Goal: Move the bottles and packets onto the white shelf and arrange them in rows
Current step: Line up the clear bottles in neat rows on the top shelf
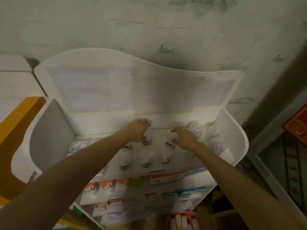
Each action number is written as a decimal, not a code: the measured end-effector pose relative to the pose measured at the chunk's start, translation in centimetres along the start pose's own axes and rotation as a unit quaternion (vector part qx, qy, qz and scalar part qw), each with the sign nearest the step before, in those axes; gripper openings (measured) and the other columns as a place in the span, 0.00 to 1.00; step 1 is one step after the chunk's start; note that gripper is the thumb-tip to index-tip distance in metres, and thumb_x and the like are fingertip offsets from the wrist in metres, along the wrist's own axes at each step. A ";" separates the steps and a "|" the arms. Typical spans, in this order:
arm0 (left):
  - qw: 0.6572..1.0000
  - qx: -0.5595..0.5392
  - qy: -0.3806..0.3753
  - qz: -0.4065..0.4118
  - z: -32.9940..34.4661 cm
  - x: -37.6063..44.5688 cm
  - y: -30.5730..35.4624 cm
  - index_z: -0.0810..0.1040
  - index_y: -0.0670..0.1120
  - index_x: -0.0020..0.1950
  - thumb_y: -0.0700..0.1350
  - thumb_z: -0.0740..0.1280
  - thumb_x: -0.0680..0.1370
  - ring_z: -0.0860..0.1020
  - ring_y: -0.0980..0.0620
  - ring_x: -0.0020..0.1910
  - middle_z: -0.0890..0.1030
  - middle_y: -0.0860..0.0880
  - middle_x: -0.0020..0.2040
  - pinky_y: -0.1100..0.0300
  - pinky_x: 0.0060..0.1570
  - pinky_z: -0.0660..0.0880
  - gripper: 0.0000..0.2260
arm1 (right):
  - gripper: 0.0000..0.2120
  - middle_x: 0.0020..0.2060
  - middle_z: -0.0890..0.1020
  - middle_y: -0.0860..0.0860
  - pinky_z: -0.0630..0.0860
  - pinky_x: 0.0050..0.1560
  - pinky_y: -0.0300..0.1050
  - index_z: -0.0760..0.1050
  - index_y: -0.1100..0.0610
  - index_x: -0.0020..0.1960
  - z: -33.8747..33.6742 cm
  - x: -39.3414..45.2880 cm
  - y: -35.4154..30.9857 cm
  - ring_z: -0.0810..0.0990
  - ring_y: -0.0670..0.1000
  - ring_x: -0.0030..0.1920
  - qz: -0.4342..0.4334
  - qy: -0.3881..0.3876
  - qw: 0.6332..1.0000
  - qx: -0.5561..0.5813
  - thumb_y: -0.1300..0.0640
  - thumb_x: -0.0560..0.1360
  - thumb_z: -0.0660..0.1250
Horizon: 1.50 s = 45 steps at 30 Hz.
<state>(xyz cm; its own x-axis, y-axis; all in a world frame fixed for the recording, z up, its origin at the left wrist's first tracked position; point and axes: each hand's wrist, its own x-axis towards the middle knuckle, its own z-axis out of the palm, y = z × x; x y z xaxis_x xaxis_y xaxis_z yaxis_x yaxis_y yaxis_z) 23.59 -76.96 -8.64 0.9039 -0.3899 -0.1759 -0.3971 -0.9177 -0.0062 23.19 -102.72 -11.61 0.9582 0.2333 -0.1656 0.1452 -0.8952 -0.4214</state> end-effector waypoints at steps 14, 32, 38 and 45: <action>0.997 -0.047 0.001 -0.061 0.8 0.4 1.0 0.68 0.47 0.71 0.58 0.71 0.75 0.76 0.46 0.61 0.76 0.47 0.66 0.56 0.53 0.72 0.30 | 0.24 0.69 0.73 0.51 0.71 0.63 0.46 0.72 0.52 0.69 -1.1 2.5 1.7 0.75 0.54 0.64 -0.093 -0.037 0.994 0.045 0.57 0.74 0.72; 0.992 -0.077 0.025 -0.093 0.1 -2.0 1.2 0.64 0.47 0.77 0.59 0.66 0.78 0.72 0.47 0.68 0.68 0.49 0.75 0.53 0.65 0.70 0.31 | 0.21 0.68 0.73 0.52 0.68 0.68 0.51 0.73 0.53 0.69 -0.3 1.7 0.7 0.70 0.55 0.69 -0.175 0.041 0.984 0.023 0.50 0.77 0.67; 0.992 -0.097 0.072 -0.045 -0.9 -2.5 2.5 0.71 0.50 0.72 0.57 0.65 0.80 0.74 0.50 0.65 0.72 0.52 0.71 0.57 0.63 0.70 0.23 | 0.18 0.62 0.78 0.46 0.62 0.71 0.52 0.77 0.49 0.62 -0.5 -0.8 -0.8 0.68 0.51 0.70 -0.306 0.084 0.946 -0.070 0.43 0.76 0.66; 0.997 -0.071 0.038 0.017 -0.5 -3.2 3.7 0.77 0.53 0.65 0.59 0.69 0.75 0.77 0.53 0.58 0.79 0.56 0.61 0.62 0.52 0.70 0.20 | 0.32 0.70 0.72 0.46 0.46 0.77 0.55 0.71 0.46 0.70 0.9 -2.6 -0.3 0.57 0.50 0.77 -0.332 -0.002 0.919 -0.212 0.30 0.72 0.62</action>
<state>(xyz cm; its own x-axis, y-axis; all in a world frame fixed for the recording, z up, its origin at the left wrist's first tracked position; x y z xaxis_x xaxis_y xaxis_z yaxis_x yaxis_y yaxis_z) 19.36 -79.13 -7.65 0.9020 -0.4203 -0.0991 -0.4059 -0.9035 0.1378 20.47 -102.73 -11.85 0.6230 0.7822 -0.0021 0.7813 -0.6225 -0.0455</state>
